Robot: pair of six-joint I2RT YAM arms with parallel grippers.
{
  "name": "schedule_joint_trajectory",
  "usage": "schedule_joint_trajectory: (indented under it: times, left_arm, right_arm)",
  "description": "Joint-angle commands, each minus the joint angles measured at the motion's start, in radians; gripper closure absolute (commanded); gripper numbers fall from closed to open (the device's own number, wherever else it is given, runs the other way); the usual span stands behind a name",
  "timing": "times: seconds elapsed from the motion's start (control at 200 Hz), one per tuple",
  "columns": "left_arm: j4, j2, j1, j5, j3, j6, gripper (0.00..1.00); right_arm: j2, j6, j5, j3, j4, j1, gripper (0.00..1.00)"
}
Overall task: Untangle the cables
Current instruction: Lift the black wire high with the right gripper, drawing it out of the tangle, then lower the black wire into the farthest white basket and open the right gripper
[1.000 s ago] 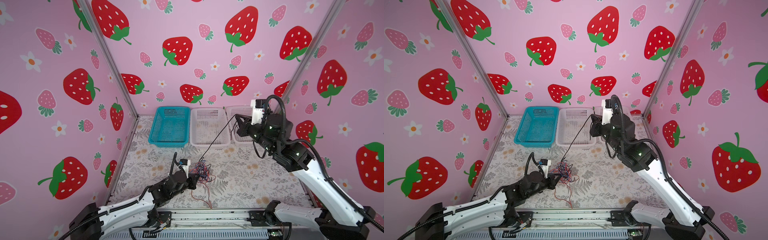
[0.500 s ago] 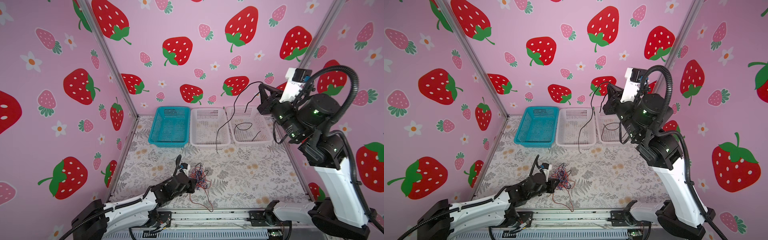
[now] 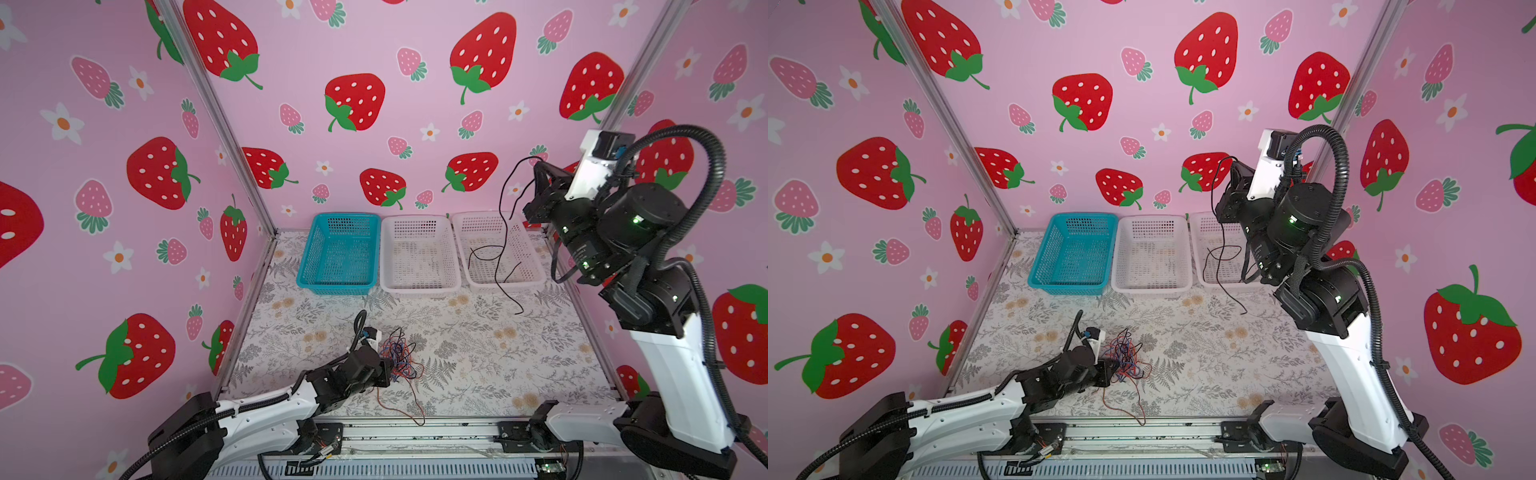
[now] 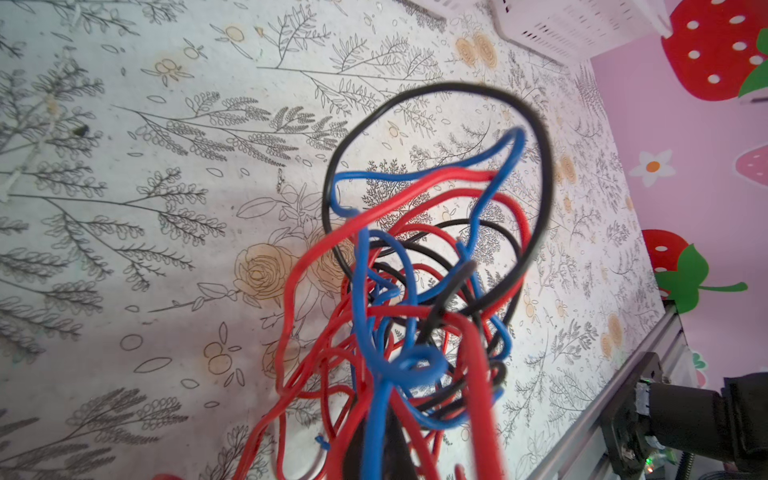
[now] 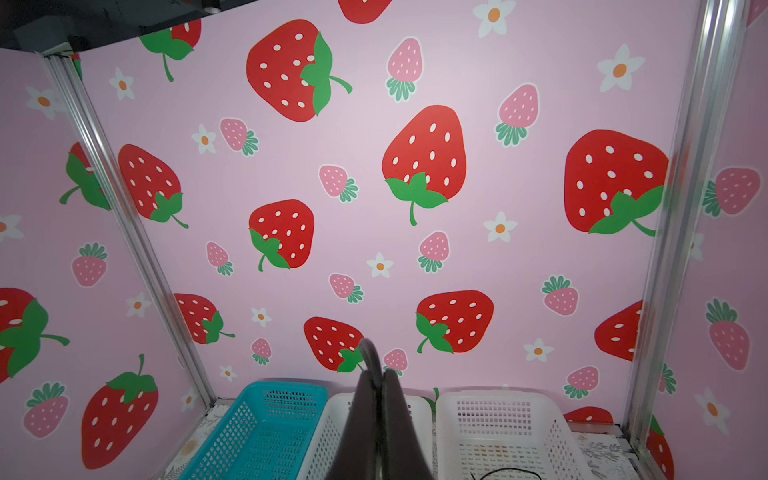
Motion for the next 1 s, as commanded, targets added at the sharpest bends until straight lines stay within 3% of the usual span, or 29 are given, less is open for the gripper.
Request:
schedule_joint_trajectory:
  times: [0.0, 0.37, 0.6, 0.82, 0.995]
  left_arm:
    - [-0.001, -0.005, -0.001, -0.011, 0.025, -0.009, 1.00]
    - [-0.009, -0.026, -0.001, -0.019, 0.019, -0.015, 1.00]
    - [-0.010, -0.032, -0.001, -0.019, 0.028, -0.013, 1.00]
    - [-0.005, -0.023, -0.001, -0.019, 0.033, -0.009, 1.00]
    - [0.014, -0.005, -0.001, -0.015, 0.029, -0.007, 1.00]
  right_arm:
    - [0.012, -0.051, 0.056, 0.027, 0.031, -0.004, 1.00]
    - [0.111, -0.083, 0.082, 0.086, 0.087, -0.031, 1.00]
    - [0.261, -0.071, 0.071, 0.243, 0.122, -0.104, 1.00]
    - [0.352, -0.125, 0.178, 0.304, 0.281, -0.164, 1.00]
    - [0.369, -0.234, 0.315, 0.158, 0.447, -0.201, 1.00]
